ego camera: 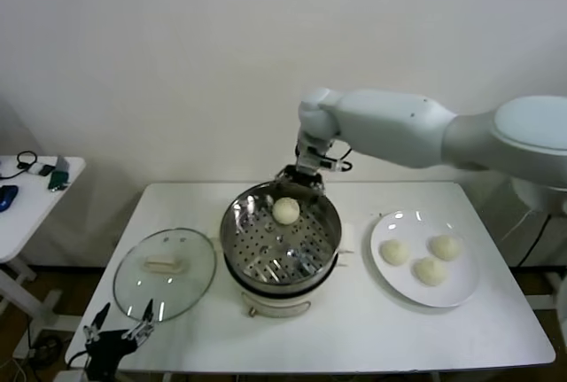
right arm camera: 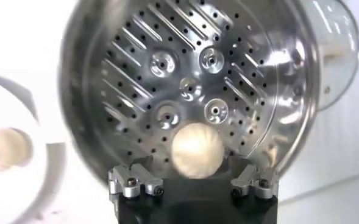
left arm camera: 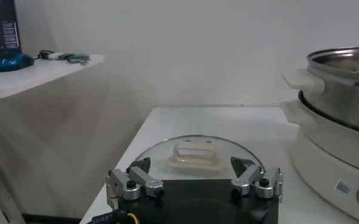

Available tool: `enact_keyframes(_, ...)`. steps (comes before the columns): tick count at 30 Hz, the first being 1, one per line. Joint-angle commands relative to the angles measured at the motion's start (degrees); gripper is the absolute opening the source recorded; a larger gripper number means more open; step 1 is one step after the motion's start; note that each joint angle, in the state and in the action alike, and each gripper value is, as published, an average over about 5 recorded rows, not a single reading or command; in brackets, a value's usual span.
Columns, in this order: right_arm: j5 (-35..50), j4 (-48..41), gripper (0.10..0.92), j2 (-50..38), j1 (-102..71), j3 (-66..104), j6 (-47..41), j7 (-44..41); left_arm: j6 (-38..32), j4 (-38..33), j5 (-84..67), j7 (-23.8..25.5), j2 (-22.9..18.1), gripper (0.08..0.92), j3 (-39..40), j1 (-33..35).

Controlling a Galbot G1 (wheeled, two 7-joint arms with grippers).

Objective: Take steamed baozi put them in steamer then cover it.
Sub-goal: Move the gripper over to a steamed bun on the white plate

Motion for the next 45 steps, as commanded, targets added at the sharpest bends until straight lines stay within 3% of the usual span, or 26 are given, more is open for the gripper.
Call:
enact_keyframes(1,23.83,9.37,0.823,-17.97,16.73,-17.81,-21.5,-1.76,0.2,-0.2,0.25,0.1,0.23,0.823,0.26,-0.05)
enact_keyframes(9,17.8,20.06,0.823,-31.45,12.91,-24.83,-38.75,7.53,0.7,-0.35,0.17,0.23,0.35,0.823,0.26,-1.01)
enact_keyframes(15,13.0,17.88,0.823,-34.45,0.38,-16.94,-42.8,12.57,0.8,-0.27,0.25,0.23,-0.2,0.823,0.24,-1.28)
enact_keyframes(30,6.74,2.45,0.823,-25.12,-24.49,3.83,-41.73,14.81,-0.11,-0.88,0.37,-0.09,-1.63,0.823,-0.57,0.14)
enact_keyframes(45,4.42,-6.48,0.801,-18.4,-29.76,8.04,-41.16,14.59,-0.89,-1.45,0.23,-0.42,-1.95,0.823,-1.1,1.69)
